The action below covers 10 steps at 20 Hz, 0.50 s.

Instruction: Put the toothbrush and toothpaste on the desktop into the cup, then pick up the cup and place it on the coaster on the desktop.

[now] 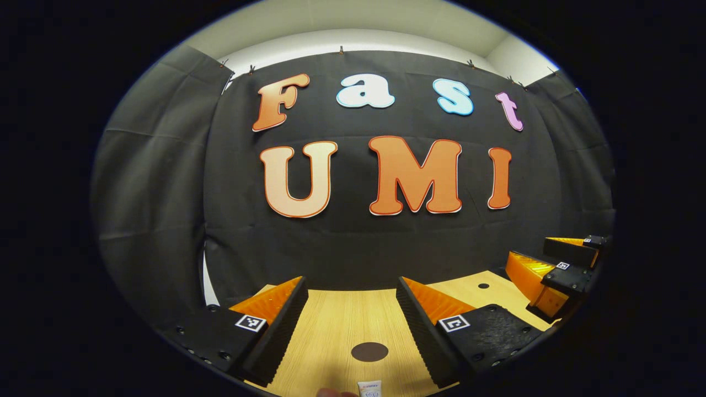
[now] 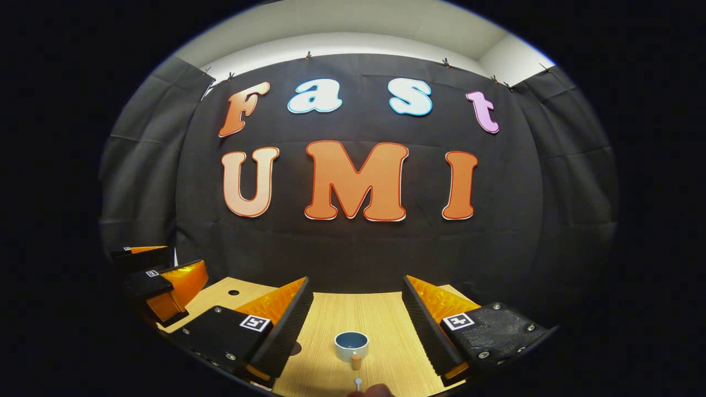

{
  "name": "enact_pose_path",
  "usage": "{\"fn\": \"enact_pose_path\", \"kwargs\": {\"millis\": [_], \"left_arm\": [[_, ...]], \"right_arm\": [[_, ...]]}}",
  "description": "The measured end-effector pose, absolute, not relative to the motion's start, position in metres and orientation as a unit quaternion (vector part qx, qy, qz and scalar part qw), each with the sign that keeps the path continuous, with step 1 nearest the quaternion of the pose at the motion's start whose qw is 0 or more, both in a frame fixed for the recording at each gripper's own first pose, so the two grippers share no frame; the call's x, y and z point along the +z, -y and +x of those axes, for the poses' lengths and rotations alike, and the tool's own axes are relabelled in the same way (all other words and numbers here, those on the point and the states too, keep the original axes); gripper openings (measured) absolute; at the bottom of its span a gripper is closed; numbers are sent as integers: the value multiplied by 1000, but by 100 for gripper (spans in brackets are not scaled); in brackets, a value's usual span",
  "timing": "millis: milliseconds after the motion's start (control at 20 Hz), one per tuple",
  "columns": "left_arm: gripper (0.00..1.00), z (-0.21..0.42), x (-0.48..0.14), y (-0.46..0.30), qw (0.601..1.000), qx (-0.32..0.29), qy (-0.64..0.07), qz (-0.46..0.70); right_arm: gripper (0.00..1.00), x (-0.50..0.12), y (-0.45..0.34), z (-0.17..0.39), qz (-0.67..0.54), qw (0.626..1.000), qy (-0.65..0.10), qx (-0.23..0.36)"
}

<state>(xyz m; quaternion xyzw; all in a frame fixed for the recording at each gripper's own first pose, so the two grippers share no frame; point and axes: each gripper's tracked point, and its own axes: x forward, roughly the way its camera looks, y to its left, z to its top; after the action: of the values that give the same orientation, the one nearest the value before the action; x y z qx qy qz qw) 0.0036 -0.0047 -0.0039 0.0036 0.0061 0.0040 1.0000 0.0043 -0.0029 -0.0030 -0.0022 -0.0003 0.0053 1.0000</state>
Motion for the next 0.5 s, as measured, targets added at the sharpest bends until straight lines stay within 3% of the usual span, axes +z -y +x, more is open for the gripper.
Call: {"fn": "enact_pose_path", "kwargs": {"millis": [500], "left_arm": [[97, -1, -4, 12, 1000, 9, -10, 6]], "right_arm": [[98, -4, 9, 3, 1, 1000, -1, 11]]}}
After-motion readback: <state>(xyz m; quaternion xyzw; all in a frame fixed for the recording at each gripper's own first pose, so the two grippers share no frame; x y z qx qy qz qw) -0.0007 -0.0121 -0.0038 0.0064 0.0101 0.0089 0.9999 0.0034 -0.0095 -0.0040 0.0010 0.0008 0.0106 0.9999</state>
